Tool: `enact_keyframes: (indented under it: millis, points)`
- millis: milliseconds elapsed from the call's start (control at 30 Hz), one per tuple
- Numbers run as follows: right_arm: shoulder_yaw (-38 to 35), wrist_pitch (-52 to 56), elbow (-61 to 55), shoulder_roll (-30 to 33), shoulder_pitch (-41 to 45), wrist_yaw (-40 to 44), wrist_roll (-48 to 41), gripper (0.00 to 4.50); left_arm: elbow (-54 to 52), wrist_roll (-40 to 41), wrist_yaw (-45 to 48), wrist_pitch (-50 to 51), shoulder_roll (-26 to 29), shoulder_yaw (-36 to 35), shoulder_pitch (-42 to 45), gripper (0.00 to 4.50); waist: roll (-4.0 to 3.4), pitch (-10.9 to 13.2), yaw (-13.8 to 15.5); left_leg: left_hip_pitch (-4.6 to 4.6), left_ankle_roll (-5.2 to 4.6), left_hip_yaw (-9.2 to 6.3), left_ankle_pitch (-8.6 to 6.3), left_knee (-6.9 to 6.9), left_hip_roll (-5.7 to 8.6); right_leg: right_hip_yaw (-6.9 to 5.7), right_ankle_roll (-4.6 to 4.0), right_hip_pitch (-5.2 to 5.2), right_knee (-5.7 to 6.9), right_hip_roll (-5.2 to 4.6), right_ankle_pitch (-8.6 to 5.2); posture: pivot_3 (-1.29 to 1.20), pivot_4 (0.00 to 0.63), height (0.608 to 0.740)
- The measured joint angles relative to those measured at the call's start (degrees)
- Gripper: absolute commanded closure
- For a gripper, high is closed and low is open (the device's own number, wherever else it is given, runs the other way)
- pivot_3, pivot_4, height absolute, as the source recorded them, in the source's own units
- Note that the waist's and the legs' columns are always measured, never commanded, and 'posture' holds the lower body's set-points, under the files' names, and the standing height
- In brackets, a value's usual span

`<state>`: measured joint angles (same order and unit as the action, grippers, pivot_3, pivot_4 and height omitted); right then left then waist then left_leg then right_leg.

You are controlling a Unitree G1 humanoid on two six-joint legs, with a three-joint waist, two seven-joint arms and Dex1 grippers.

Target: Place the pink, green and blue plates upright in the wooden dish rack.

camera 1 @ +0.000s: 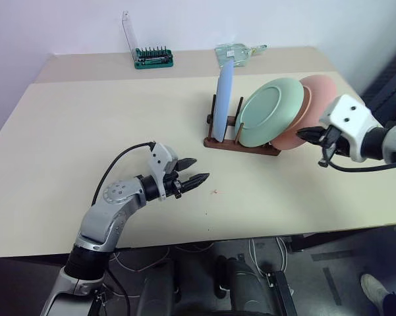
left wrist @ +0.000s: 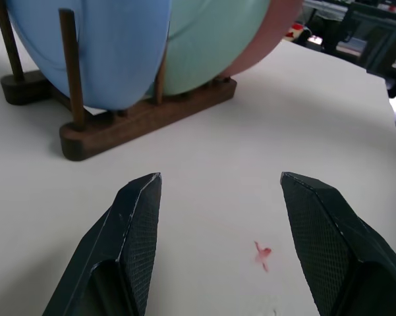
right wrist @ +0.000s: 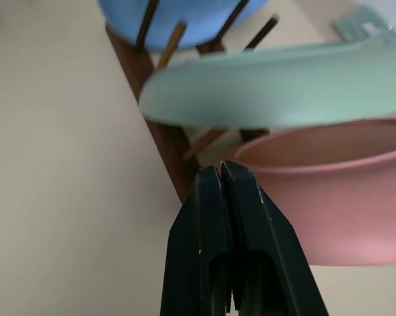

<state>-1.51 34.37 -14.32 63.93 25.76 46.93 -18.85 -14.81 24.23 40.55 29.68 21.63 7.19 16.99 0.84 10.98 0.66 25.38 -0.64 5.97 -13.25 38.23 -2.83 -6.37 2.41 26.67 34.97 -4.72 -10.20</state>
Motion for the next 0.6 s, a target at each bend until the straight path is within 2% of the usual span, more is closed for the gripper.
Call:
enact_keyframes:
  millis: [167,333,467,600]
  points:
    - [5.26,-2.53,3.24,-5.97,4.57,-0.67,4.27,4.48,-0.12,0.02,-0.25,0.06,-0.03,0.09,-0.52,1.53,-0.02,0.01,0.01,0.01,-0.01,-0.01,0.01,0.01,0.00,0.00,0.00,0.01,0.02,0.02,0.01,0.00,0.150,0.730]
    - [6.09,-2.90,4.35,-10.33,10.26,-0.53,5.38,4.48,-1.42,0.05,-1.34,0.16,-0.26,0.10,-1.16,1.53,-0.02,0.01,0.06,0.01,-0.02,-0.01,0.01,0.01,0.00,-0.01,0.01,0.00,0.04,0.02,0.02,0.00,0.150,0.730]
    - [5.95,-2.96,3.95,-9.62,10.76,0.74,6.80,4.48,-2.17,0.12,-2.02,0.30,-0.25,0.02,-2.26,1.53,-0.01,0.01,0.28,0.01,-0.02,-0.02,0.01,0.02,0.03,-0.02,0.01,-0.04,0.03,-0.02,0.01,0.00,0.150,0.730]
    - [4.19,-3.07,3.94,-6.26,9.22,1.56,7.75,4.48,-2.23,0.14,-2.23,0.32,-0.53,0.11,-2.33,1.53,-0.02,0.01,0.27,0.01,-0.02,-0.02,0.01,0.03,0.03,-0.02,0.01,-0.04,0.03,-0.02,0.01,0.00,0.150,0.730]
